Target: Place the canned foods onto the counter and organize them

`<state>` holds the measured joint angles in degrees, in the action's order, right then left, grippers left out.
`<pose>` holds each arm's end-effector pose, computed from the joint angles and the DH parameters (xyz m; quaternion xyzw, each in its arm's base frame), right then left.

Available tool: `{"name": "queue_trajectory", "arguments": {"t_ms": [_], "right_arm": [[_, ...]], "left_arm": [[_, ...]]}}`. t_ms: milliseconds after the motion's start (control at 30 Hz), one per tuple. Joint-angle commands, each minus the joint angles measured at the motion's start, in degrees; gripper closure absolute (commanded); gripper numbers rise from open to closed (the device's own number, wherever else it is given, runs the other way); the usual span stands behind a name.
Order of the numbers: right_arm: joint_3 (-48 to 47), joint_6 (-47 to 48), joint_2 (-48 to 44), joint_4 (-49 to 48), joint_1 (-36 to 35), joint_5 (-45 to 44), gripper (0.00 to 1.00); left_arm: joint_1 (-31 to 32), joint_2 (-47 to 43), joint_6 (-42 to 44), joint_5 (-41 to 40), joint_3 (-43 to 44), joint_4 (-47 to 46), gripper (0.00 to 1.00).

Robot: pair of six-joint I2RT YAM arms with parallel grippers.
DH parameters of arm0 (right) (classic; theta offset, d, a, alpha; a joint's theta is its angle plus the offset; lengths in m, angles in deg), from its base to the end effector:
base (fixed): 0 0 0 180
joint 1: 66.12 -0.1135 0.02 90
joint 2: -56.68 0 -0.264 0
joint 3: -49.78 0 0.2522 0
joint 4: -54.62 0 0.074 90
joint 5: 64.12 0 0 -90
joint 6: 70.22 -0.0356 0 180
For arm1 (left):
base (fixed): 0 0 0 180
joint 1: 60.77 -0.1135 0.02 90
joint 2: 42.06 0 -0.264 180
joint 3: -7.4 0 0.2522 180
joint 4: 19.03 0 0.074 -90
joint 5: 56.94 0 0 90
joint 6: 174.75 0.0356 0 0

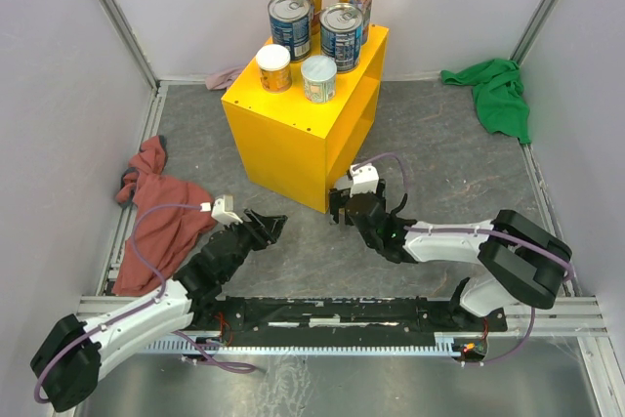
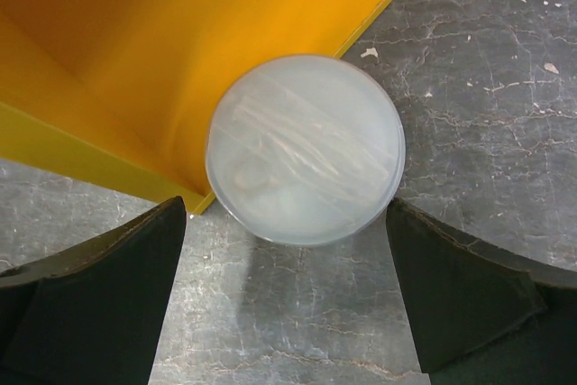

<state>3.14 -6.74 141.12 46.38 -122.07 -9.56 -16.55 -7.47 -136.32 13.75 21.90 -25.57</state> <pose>0.1757 0.2232 0.1709 -0.0609 0.8350 0.1182 0.5339 0.1115 -0.0921 0.1515 -0.1532 0.7662 -0.3642 0.5067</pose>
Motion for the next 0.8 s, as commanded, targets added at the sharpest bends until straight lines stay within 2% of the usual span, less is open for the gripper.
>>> {"name": "queue_trajectory", "arguments": {"t_ms": [0, 500, 767], "right_arm": [[-0.5, 1.4, 0.9, -4.5, 1.1, 1.2, 0.01], [-0.6, 1.6, 4.1, -8.6, 3.6, 3.5, 0.0], [-1.0, 1.6, 5.9, -9.9, 4.3, 4.3, 0.03]], "left_arm": [[0.2, 0.8, -0.3, -1.7, -1.6, -3.8, 0.31], [0.2, 2.3, -0.1, -1.9, -0.7, -4.1, 0.31], [0.2, 2.6, -0.1, -1.8, -0.6, -4.2, 0.32]]}}
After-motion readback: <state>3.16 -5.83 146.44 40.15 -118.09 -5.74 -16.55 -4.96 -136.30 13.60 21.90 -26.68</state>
